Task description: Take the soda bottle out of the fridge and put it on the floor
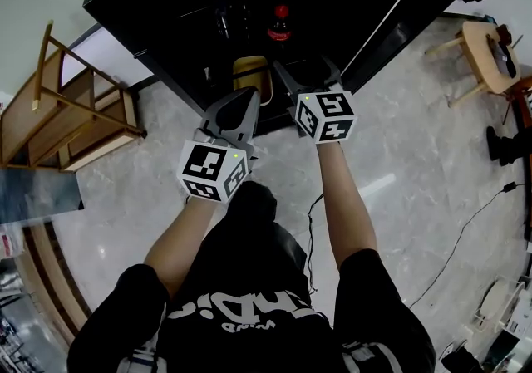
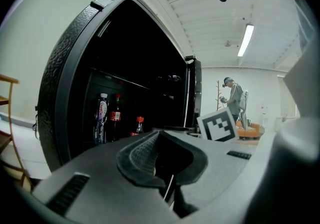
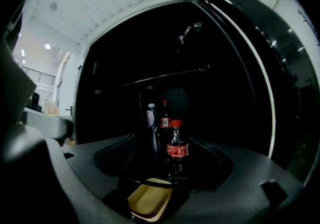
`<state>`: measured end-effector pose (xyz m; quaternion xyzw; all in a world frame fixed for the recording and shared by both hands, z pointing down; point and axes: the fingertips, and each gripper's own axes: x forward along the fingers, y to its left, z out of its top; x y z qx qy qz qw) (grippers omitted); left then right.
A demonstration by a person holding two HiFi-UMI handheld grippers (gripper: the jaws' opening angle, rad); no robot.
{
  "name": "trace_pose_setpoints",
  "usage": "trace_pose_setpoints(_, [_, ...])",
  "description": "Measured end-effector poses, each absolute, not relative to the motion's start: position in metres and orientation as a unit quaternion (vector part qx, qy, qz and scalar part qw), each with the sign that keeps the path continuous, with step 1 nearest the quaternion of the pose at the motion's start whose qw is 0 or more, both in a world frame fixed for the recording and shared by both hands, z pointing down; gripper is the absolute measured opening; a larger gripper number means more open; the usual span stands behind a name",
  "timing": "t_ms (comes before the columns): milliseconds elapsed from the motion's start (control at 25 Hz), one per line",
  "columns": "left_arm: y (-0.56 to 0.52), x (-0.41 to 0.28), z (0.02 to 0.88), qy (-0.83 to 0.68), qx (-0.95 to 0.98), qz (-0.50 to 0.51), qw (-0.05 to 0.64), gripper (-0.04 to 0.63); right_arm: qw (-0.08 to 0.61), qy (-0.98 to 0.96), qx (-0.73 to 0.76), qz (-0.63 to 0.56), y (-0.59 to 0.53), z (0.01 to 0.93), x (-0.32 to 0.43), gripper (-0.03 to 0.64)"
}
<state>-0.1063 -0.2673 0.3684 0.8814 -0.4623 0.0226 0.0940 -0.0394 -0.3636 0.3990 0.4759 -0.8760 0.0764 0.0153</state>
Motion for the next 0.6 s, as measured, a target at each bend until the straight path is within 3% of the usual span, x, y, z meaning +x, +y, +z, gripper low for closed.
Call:
trace_pose_setpoints(200, [-0.269,-0.111,0.38,-0.467,0.878,0.03,0.096,0.006,0.056,-0.868,0.489,0.066,-0.408,0.435,-0.045,0.334])
trace_pose_setpoints(600, [-0.28,-0.12,0.42,-0.47,0.875,0.051,0.105,0.006,0.064,-0.865,0.492,0.074,-0.479,0.477,-0.061,0.337])
